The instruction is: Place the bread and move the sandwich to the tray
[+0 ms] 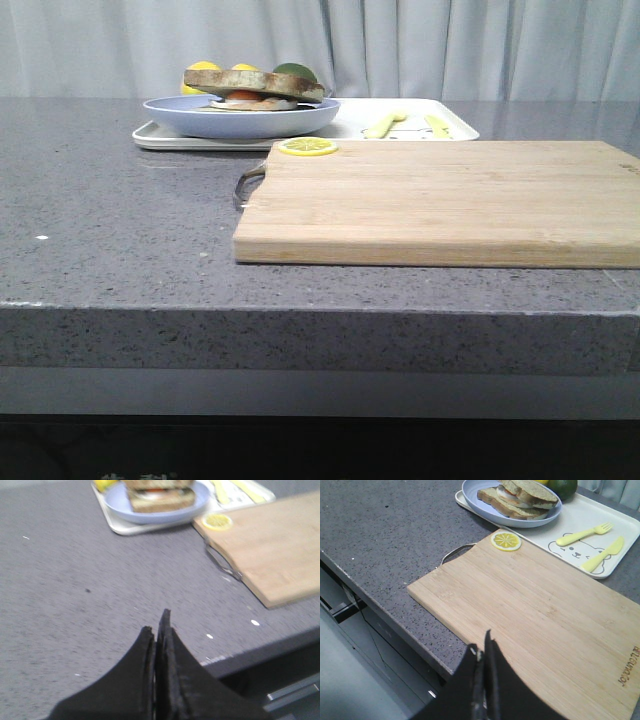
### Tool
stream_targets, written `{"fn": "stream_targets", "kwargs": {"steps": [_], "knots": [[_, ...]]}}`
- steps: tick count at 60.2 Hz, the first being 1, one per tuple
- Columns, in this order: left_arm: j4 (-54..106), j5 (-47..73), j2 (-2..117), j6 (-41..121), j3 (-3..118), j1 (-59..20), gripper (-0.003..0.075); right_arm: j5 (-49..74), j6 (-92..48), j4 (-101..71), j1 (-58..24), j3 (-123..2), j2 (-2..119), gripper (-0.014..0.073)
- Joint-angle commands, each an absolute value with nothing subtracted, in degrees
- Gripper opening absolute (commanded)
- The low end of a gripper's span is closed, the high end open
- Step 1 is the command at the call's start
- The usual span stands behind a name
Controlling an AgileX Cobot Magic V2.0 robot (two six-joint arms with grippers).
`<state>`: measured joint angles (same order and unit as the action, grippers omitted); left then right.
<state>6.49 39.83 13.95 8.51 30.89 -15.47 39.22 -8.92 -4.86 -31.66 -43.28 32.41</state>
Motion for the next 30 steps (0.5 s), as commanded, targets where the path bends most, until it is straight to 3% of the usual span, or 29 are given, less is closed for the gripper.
{"fn": "stream_targets", "kwargs": {"steps": [1,14,30], "knots": [[6.4,33.0,8.9,7.9,29.4,-11.9,-0.0017,35.3,-9.0,-4.6,-31.7,-44.9,32.5,-0.0067],[6.3,27.7,1.8,7.9,21.2,-6.9,-0.0017,35.3,-9.0,-4.6,-31.7,-44.9,32.5,-0.0067],[4.6,13.5,-1.0,1.6,11.0,-6.5,-0.0017,35.3,-9.0,-4.6,-31.7,-44.9,32.5,-0.0067]]}}
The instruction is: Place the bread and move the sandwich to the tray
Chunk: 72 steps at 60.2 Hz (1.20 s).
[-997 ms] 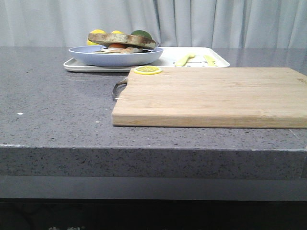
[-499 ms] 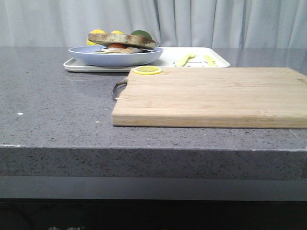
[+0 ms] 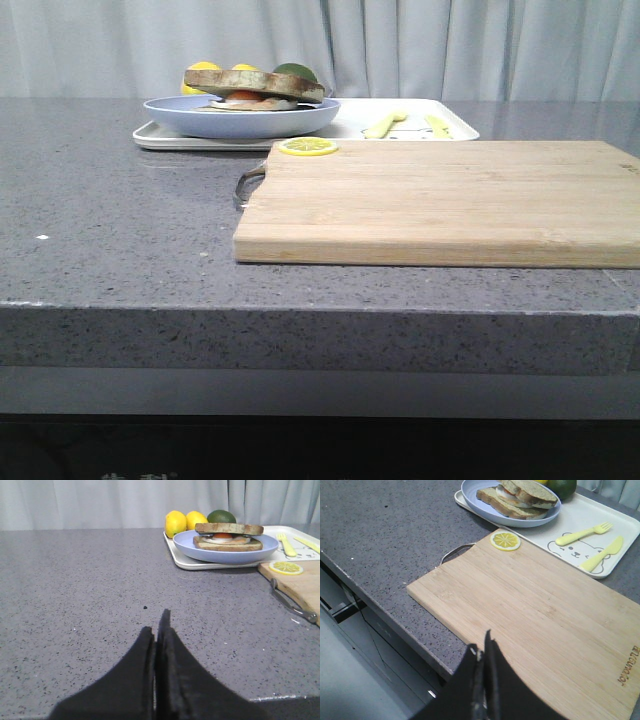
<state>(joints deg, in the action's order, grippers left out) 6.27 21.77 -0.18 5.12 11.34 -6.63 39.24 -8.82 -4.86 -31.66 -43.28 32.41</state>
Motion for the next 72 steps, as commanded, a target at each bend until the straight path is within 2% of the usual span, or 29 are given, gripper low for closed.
{"fn": "stream_targets", "kwargs": {"steps": [1,11,32,42,72], "knots": [[3.9,13.3,-1.4,0.8,10.6,-6.5,-0.0017,35.3,-9.0,-4.6,-31.7,-44.9,32.5,-0.0067],[1.3,12.5,-1.6,-3.7,7.6,-6.5,-0.0017,35.5,-9.0,-4.6,-31.7,-44.9,32.5,-0.0067],[0.4,0.0,-1.6,-4.5,-0.3,-6.5,-0.0017,35.5,-9.0,-4.6,-31.7,-44.9,32.5,-0.0067],[0.4,-3.0,-1.6,-4.5,-0.4,-6.5,-0.0017,35.5,-9.0,-4.6,-31.7,-44.9,32.5,-0.0067],[0.4,-3.2,-1.5,-4.5,-0.4,-6.5,-0.0017,35.5,-9.0,-4.6,-31.7,-44.9,32.5,-0.0067]]}}
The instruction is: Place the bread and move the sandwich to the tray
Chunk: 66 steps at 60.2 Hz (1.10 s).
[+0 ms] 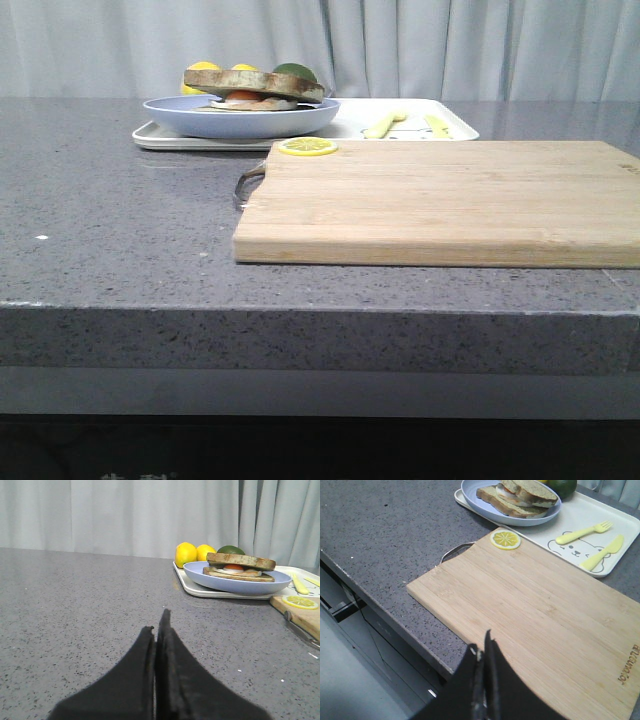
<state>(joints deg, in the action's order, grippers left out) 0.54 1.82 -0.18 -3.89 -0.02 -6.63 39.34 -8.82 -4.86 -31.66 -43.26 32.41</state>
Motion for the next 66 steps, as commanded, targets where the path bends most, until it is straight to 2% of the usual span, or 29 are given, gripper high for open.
{"fn": "stream_targets", "kwargs": {"steps": [1,24,34,48,66], "knots": [[0.4,-3.2,-1.5,-4.5,-0.4,-6.5,-0.0017,35.5,-9.0,-4.6,-31.7,-44.9,32.5,-0.0067],[0.4,-3.2,-1.5,-4.5,-0.4,-6.5,-0.0017,35.1,-9.0,-4.3,-31.2,-44.0,31.6,-0.0067],[0.4,-3.2,-1.5,-4.5,-0.4,-6.5,-0.0017,32.6,-9.0,-4.5,-22.1,-38.2,26.4,-0.0067],[0.4,-3.2,-1.5,-4.5,-0.4,-6.5,-0.0017,15.4,-9.0,-4.4,-8.8,-21.2,12.3,-0.0067],[0.4,-3.2,-1.5,-4.5,-0.4,-6.5,-0.0017,3.3,-9.0,-4.5,-2.1,-3.3,-0.9,-0.0067]]}}
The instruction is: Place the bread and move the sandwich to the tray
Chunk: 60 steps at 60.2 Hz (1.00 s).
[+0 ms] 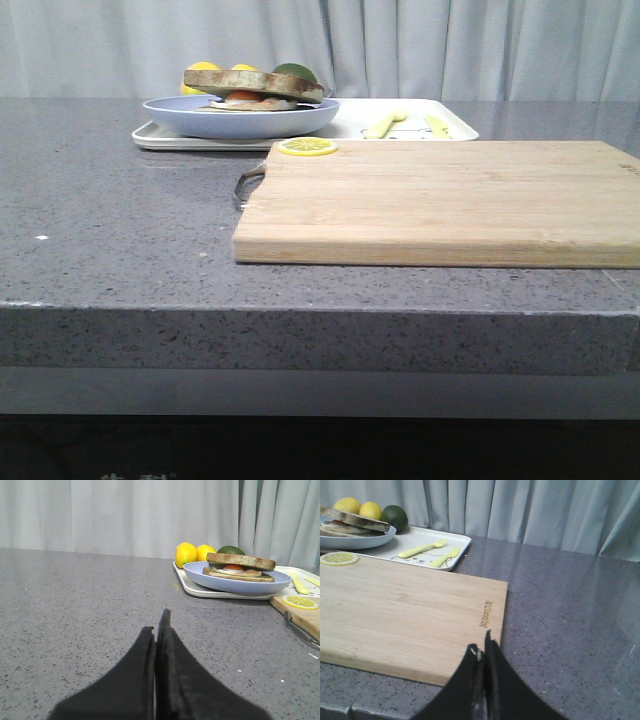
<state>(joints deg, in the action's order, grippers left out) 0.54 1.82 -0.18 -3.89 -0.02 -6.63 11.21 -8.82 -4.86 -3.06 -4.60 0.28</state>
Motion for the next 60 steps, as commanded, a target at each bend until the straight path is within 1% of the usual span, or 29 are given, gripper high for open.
{"fn": "stream_targets", "kwargs": {"steps": [1,11,42,60], "knots": [[0.4,-3.2,-1.5,-4.5,-0.4,-6.5,-0.0017,3.0,-9.0,-4.5,-2.0,-2.8,-1.2,-0.0067],[0.4,-3.2,-1.4,-4.5,-0.4,-6.5,-0.0017,-1.6,-9.0,-4.5,-1.4,1.5,-1.8,-0.0067],[0.4,-3.2,-1.4,-4.5,-0.4,-6.5,-0.0017,0.0,-9.0,-4.5,-0.4,1.4,-1.8,-0.0067],[0.4,-3.2,-1.4,-4.5,-0.4,-6.5,-0.0017,-0.3,-9.0,-8.1,0.0,1.4,-1.8,-0.0067]]}}
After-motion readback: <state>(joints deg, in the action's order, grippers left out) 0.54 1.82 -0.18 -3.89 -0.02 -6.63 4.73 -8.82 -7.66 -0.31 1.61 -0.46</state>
